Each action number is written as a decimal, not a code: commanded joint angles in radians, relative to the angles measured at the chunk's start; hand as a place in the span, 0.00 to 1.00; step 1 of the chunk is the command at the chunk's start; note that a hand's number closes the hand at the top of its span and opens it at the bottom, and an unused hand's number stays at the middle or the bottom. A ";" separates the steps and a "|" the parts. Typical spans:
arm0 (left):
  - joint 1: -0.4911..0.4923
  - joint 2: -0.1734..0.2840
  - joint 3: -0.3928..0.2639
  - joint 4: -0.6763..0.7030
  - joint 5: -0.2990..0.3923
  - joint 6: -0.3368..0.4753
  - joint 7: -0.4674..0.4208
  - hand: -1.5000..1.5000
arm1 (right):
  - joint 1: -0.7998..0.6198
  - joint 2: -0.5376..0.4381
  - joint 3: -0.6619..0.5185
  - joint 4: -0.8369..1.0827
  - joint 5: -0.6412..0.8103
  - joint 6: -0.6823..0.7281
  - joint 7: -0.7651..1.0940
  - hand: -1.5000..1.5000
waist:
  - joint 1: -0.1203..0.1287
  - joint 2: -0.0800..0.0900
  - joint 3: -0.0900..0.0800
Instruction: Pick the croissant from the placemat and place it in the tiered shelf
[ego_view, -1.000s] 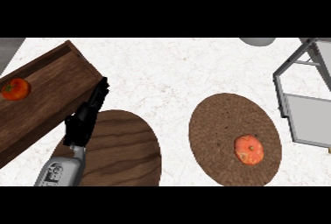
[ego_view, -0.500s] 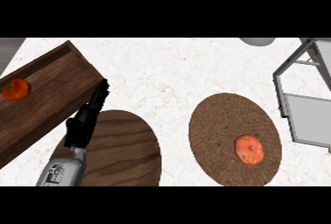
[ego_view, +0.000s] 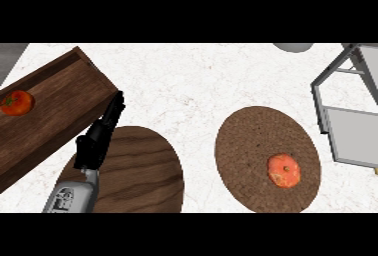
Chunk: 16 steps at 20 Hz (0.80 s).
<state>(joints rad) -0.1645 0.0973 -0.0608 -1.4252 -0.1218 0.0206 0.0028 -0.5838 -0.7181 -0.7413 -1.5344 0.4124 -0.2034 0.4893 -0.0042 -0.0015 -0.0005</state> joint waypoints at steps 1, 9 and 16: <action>-0.036 0.034 0.037 -0.032 0.037 -0.034 0.059 0.50 | -0.065 -0.074 -0.103 -0.024 -0.069 -0.014 0.093 0.00 | -0.003 -0.004 0.000; 0.057 -0.008 -0.003 -0.049 -0.002 0.003 0.001 0.50 | 0.089 -0.254 -0.351 0.017 -0.181 0.171 0.290 0.00 | -0.020 -0.006 0.000; 0.086 0.026 0.033 -0.078 0.013 -0.008 0.019 0.50 | 0.346 -0.373 -0.671 0.167 -0.324 0.513 0.174 0.00 | -0.048 -0.011 0.002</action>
<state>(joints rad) -0.1259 0.1183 -0.0308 -1.4860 -0.1114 0.0165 0.0374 -0.3529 -1.0404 -1.2536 -1.4250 0.1574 0.1538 0.6968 -0.0430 -0.0103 0.0009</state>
